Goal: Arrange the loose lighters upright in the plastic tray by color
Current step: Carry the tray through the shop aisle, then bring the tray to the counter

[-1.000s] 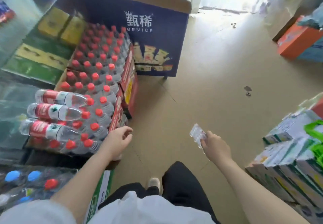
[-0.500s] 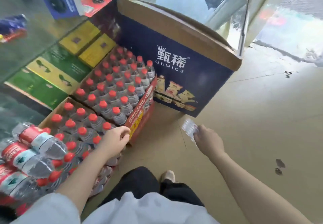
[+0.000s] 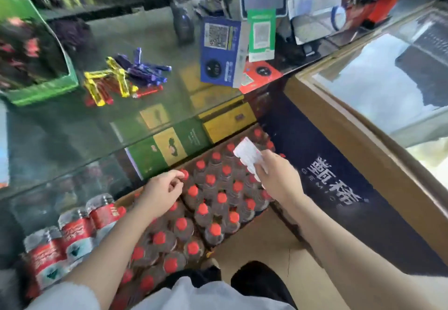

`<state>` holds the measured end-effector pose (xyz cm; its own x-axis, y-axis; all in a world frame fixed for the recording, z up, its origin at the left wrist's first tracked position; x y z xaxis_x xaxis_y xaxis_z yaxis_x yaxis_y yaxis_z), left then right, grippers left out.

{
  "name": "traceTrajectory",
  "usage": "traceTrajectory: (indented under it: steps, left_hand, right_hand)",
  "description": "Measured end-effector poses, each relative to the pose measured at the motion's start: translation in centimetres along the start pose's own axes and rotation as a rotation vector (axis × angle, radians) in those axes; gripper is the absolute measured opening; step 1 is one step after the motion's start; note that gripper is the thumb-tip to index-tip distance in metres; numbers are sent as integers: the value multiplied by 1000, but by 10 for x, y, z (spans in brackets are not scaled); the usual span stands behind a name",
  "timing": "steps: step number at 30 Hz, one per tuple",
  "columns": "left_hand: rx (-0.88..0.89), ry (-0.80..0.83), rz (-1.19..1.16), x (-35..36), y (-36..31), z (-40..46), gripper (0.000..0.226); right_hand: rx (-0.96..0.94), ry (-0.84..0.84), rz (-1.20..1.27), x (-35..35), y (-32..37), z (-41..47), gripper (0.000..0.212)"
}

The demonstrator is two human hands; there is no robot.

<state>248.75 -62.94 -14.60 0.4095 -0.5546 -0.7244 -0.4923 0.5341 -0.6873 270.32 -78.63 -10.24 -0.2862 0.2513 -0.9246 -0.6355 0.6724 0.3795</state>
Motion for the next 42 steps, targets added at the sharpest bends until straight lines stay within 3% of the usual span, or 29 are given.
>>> traceTrajectory:
  steps: [5, 8, 12, 18, 22, 29, 33, 38, 42]
  left_hand:
    - [47, -221, 35, -61, -8, 52, 22]
    - [23, -313, 190, -89, -5, 78, 31]
    - [-179, -314, 368, -103, 18, 95, 53]
    - [-250, -323, 410, -99, 28, 97, 73]
    - [-294, -350, 430, -97, 28, 97, 78]
    - [-319, -353, 470, -100, 31, 97, 92]
    - [-316, -294, 386, -112, 32, 107, 89]
    - [-187, -210, 89, -113, 28, 134, 95]
    - [-99, -169, 148, -106, 29, 150, 95]
  right_hand:
    - [-260, -54, 84, -4, 71, 79, 18]
    - [-460, -151, 86, -3, 112, 125, 21]
    - [-725, -198, 10, 8, 159, 170, 18]
    - [-1016, -120, -168, 45, 186, 202, 45]
    - [-1179, -72, -119, 61, 185, 205, 39]
    - [-1139, 124, -2, 63, 187, 213, 40]
    - [-845, 185, 243, 55, 222, 241, 25]
    - [-721, 209, 85, 69, 254, 262, 25]
    - [-661, 274, 11, 75, 273, 268, 22]
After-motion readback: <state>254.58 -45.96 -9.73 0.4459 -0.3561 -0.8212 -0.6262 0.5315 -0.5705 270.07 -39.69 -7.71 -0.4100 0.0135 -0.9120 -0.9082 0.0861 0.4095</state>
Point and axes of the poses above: each hand's wrist, its own z-axis towards the middle knuckle, its own x-axis out of the palm, y = z × x, the point moved 2 cm from there along z, towards the middle knuckle, and after that the axes turned 9 degrees about x, right-handed, at the moved point
